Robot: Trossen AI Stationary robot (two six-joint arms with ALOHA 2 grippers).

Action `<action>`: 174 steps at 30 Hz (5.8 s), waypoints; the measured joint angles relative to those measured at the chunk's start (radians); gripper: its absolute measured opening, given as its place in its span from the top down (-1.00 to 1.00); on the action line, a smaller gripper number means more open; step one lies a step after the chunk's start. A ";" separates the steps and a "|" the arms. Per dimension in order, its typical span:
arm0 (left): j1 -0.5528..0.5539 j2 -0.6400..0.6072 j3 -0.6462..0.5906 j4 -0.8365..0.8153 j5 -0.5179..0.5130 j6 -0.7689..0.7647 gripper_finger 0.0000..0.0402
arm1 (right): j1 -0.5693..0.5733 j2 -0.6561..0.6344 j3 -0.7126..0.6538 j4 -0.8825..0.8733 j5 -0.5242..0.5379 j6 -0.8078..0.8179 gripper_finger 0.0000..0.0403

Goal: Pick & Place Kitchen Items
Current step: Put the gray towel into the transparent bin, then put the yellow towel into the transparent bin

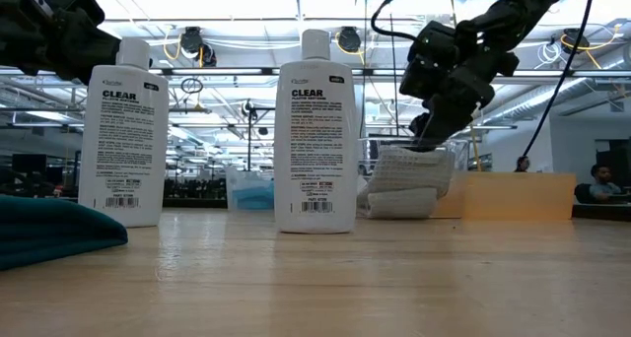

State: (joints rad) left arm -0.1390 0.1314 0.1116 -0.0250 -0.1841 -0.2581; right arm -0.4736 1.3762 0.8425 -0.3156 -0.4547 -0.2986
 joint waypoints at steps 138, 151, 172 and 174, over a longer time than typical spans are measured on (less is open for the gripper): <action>0.000 0.000 0.000 0.000 0.001 0.000 0.69 | 0.063 -0.080 -0.037 0.120 0.254 -0.006 -0.13; 0.000 0.000 0.000 -0.001 0.001 0.000 0.69 | 0.063 -0.260 -0.037 0.175 0.324 0.012 0.03; 0.000 0.000 0.000 0.000 0.000 0.000 0.69 | 0.063 -0.753 -0.174 -0.045 0.323 0.186 0.16; 0.000 0.000 0.000 0.000 0.000 0.000 0.69 | 0.063 -0.789 -0.213 -0.001 0.324 0.186 0.16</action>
State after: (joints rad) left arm -0.1390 0.1315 0.1112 -0.0254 -0.1837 -0.2582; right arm -0.4103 0.5873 0.6290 -0.3170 -0.1310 -0.1123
